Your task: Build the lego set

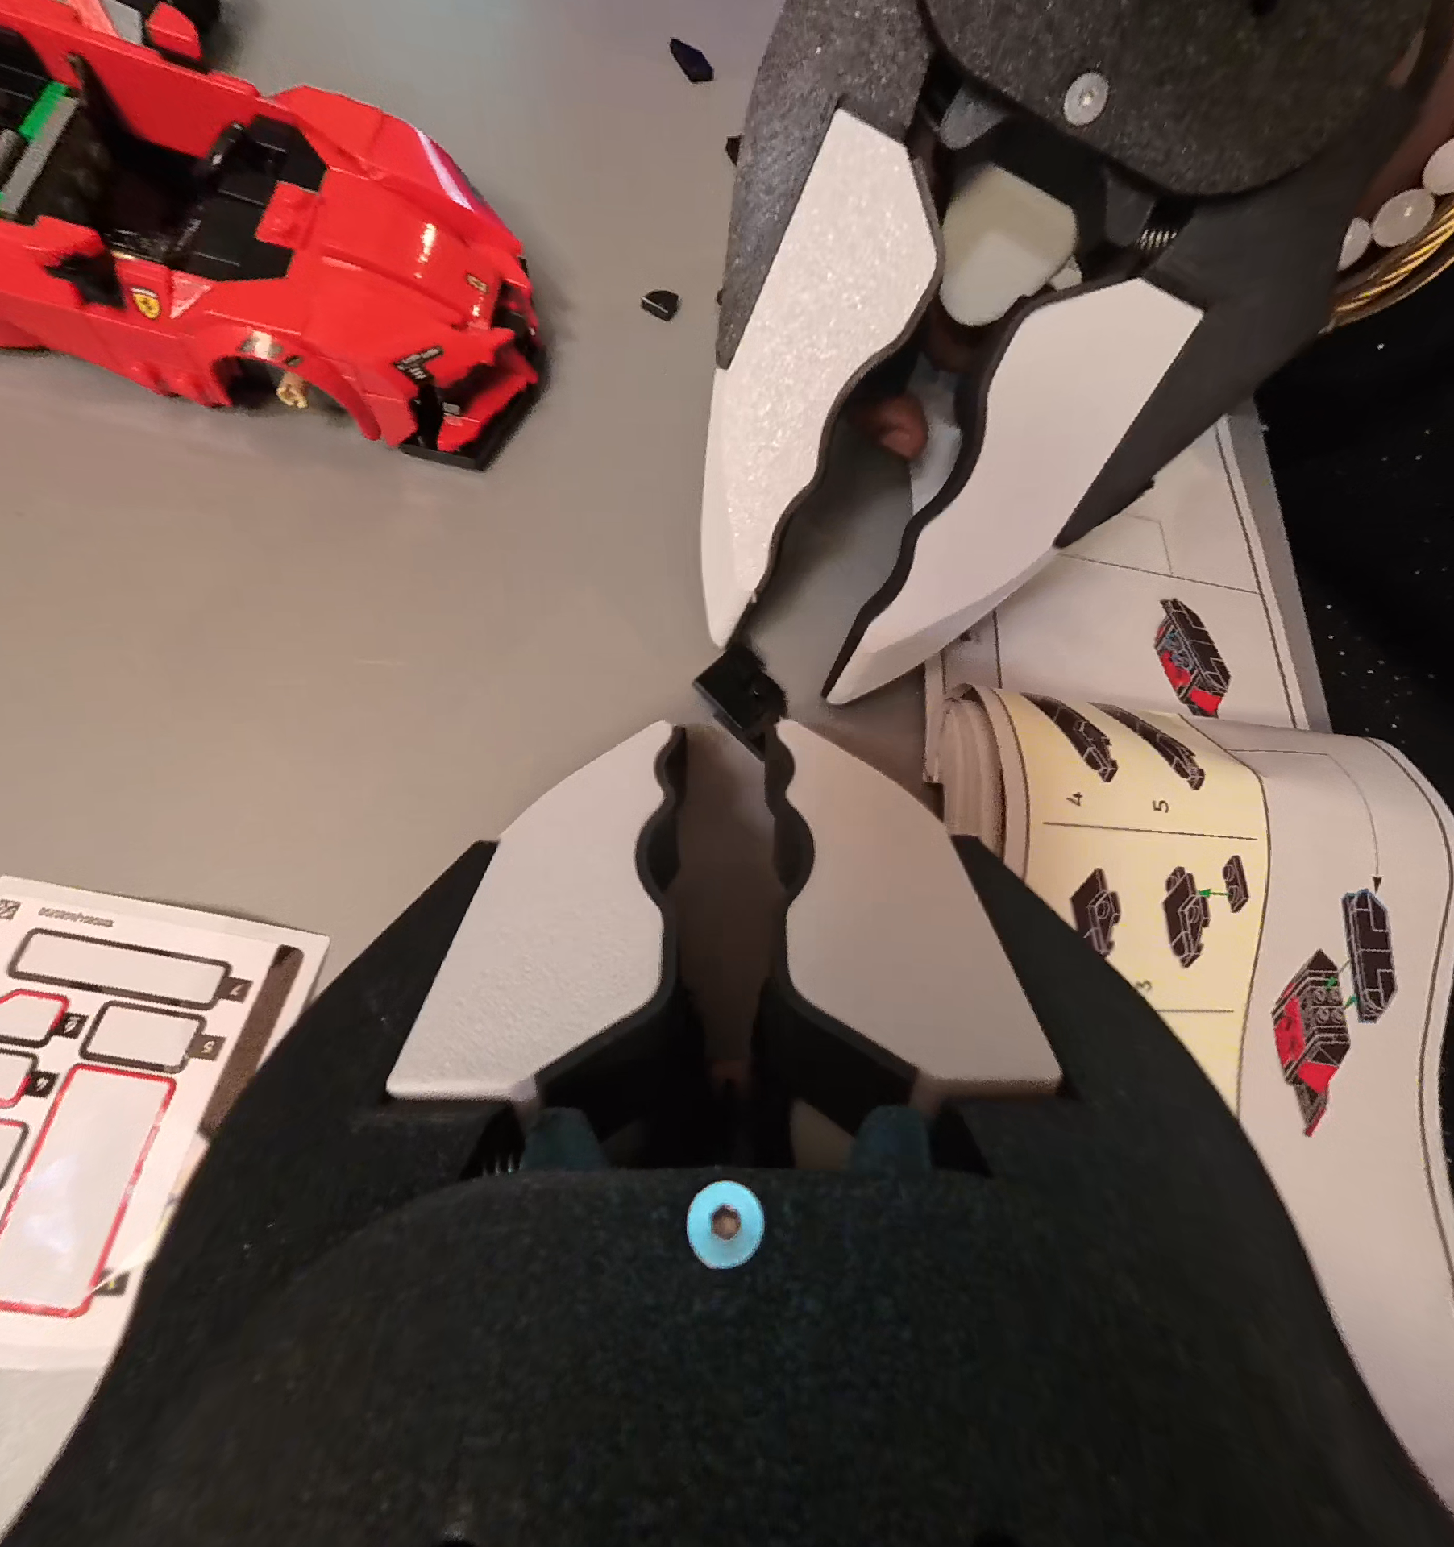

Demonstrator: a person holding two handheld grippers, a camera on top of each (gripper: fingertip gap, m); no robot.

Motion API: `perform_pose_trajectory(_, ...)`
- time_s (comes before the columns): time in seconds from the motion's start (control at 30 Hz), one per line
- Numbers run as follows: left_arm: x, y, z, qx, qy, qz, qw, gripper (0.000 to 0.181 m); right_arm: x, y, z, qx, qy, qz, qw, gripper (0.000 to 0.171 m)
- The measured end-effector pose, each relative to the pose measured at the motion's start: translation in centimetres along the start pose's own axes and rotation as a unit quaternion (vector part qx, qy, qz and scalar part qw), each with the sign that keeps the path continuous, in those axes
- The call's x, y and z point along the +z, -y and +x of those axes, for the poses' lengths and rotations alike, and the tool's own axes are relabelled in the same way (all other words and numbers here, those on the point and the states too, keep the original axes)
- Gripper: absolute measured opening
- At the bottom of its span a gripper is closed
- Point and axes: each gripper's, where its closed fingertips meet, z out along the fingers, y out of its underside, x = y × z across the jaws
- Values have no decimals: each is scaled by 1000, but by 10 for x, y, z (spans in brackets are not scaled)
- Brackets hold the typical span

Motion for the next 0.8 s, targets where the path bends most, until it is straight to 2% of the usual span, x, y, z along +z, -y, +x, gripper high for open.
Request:
perform_pose_trajectory(0.27, -7, 4, -9, -7, 22, 22, 1000, 16, -5, 0, 4, -1, -3, 19, 1000, 20)
perform_pose_trajectory(0.4, -23, 17, -12, 1, 27, 72, 997, 15, -19, 19, 15, -32, -40, 122, 991, 17)
perform_pose_trajectory(0.5, -39, 28, -18, 2, 42, 122, 992, 10, -34, 31, 27, -28, -82, 193, 977, 24)
perform_pose_trajectory(0.63, -46, 29, -24, 31, 73, 135, 988, 6, -42, 33, 35, -11, -107, 216, 970, 39)
perform_pose_trajectory(0.8, -44, 27, -23, 38, 70, 125, 989, 8, -43, 33, 36, -3, -99, 220, 970, 36)
